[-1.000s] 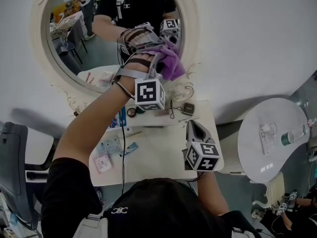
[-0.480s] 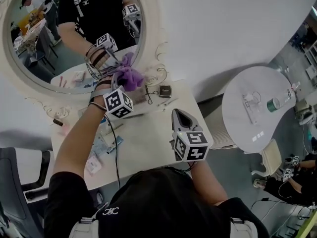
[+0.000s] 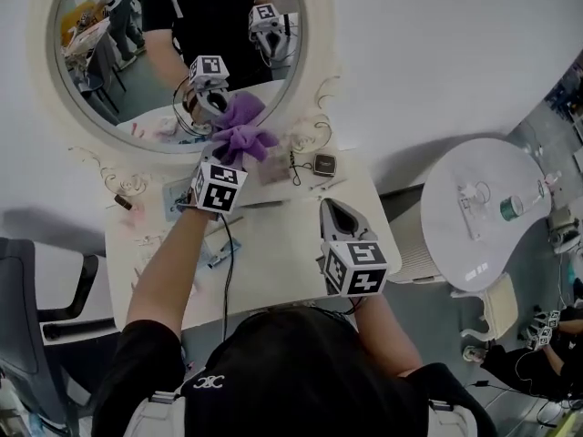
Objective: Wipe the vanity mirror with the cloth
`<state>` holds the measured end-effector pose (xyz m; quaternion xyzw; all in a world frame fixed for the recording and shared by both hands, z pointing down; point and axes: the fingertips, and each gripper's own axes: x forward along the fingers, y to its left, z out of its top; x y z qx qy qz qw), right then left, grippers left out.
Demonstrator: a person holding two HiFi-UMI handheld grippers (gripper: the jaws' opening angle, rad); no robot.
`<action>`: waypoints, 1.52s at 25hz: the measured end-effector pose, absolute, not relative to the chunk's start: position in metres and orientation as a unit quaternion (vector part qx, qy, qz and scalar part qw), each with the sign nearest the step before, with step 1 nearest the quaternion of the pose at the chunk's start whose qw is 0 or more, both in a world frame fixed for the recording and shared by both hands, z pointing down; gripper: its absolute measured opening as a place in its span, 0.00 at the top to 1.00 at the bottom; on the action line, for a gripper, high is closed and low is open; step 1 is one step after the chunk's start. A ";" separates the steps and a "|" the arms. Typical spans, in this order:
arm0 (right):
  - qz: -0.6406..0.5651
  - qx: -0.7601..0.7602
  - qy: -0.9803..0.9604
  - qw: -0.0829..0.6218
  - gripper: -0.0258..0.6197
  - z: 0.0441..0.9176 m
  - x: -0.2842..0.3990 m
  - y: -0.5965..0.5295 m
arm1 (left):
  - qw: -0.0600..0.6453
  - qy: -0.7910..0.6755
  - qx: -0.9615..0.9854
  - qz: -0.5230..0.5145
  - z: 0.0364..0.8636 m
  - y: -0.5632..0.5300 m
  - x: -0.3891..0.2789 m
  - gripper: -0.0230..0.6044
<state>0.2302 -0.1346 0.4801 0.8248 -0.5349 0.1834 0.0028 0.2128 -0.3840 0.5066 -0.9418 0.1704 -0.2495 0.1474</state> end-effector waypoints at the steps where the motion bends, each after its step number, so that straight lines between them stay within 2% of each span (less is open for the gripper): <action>1: 0.183 0.822 -0.539 0.004 0.95 0.480 0.228 -0.138 | 0.131 0.178 -0.947 -0.231 0.497 -0.378 0.208 0.88; 7: 0.159 0.818 -0.553 -0.006 0.95 0.471 0.216 -0.154 | 0.034 0.211 -0.964 -0.157 0.459 -0.322 0.179 0.88; 12: 0.106 0.832 -0.544 -0.036 0.95 0.448 0.218 -0.158 | -0.015 0.239 -0.959 -0.153 0.452 -0.282 0.155 0.88; 15: 0.073 0.832 -0.549 -0.029 0.95 0.438 0.214 -0.160 | -0.035 0.251 -0.954 -0.158 0.457 -0.275 0.144 0.88; 28: 0.071 0.813 -0.578 0.013 0.95 0.447 0.193 -0.177 | -0.048 0.232 -0.957 -0.165 0.466 -0.256 0.135 0.88; 38: 0.079 0.809 -0.582 0.013 0.95 0.452 0.189 -0.182 | -0.063 0.219 -0.957 -0.180 0.479 -0.247 0.134 0.88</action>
